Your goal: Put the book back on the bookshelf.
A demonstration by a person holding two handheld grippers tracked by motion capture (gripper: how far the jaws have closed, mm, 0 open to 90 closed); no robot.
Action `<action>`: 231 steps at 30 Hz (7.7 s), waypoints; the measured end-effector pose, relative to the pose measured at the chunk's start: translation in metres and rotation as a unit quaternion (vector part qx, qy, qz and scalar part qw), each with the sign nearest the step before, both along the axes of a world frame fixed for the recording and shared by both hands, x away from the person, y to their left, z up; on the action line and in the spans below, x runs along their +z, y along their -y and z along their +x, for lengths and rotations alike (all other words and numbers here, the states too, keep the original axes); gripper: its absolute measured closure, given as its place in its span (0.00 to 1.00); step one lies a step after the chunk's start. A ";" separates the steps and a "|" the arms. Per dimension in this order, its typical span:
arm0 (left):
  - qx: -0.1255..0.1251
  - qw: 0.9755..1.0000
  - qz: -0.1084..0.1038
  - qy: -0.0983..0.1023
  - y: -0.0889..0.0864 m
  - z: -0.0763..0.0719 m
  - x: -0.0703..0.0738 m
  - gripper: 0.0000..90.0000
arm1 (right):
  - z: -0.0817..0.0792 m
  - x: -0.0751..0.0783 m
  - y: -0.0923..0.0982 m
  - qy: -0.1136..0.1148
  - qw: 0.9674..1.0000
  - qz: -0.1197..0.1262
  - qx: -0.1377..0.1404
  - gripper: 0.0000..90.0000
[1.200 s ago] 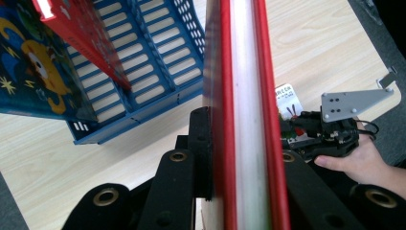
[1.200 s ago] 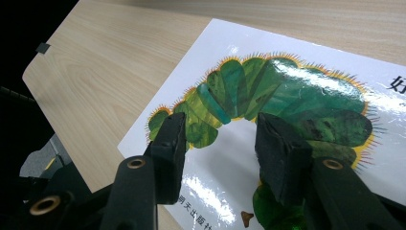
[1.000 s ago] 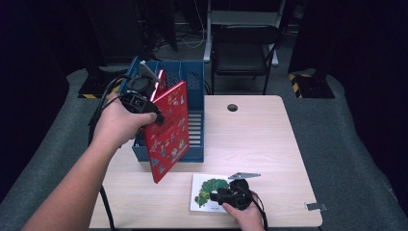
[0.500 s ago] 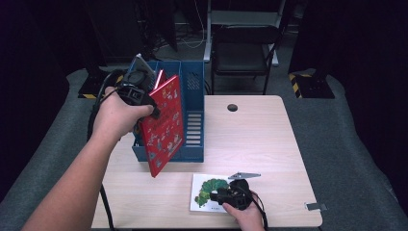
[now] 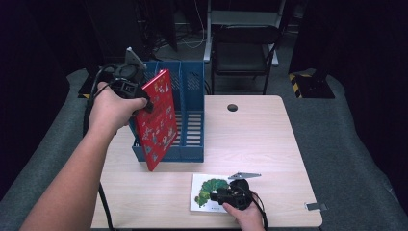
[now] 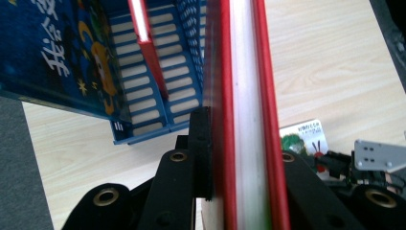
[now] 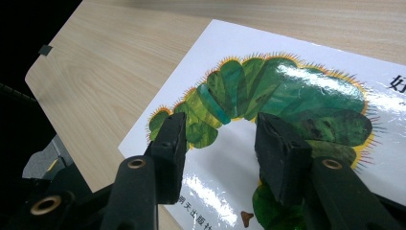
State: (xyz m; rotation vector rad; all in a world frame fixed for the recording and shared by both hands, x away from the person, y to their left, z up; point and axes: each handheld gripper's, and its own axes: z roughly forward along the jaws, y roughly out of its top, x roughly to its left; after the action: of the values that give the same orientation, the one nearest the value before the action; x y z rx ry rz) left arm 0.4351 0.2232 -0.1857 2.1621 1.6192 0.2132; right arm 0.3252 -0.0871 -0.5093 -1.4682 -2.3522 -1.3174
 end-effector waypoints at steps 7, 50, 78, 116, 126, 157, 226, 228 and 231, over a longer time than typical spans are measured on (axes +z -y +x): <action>0.022 1.000 0.003 0.002 -0.005 0.008 -0.002 0.88 | 0.000 0.000 0.000 0.001 1.000 0.002 0.000 0.60; 0.077 0.997 0.005 -0.003 0.002 0.056 -0.024 0.88 | -0.001 -0.001 0.004 -0.002 1.000 0.007 0.001 0.60; 0.102 0.995 -0.009 0.009 0.001 0.075 -0.043 0.89 | -0.001 -0.002 0.009 -0.002 1.000 0.011 -0.003 0.60; 0.112 0.993 -0.019 0.028 0.008 0.105 -0.059 0.89 | -0.004 -0.002 0.016 -0.005 1.000 0.014 -0.011 0.61; 0.120 0.992 -0.022 0.041 0.007 0.111 -0.058 0.89 | -0.004 -0.002 0.018 -0.003 1.000 0.015 -0.013 0.61; 0.110 0.994 -0.005 0.030 0.023 0.117 -0.093 0.88 | -0.004 -0.003 0.019 -0.003 1.000 0.015 -0.012 0.61; 0.078 0.997 0.018 -0.016 0.031 0.104 -0.101 0.85 | -0.002 -0.002 0.018 -0.006 1.000 0.017 -0.015 0.60; 0.076 0.997 0.017 -0.019 0.033 0.103 -0.099 0.85 | -0.002 -0.003 0.018 -0.006 1.000 0.018 -0.014 0.60; 0.073 0.997 0.017 -0.022 0.033 0.103 -0.098 0.84 | -0.002 -0.002 0.018 -0.007 1.000 0.018 -0.015 0.60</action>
State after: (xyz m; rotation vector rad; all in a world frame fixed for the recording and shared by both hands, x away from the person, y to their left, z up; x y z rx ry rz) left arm 0.5380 0.1899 -0.2833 2.0875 1.8138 0.2405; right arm 0.3231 -0.1052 -0.5118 -1.5038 -2.2949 -1.3452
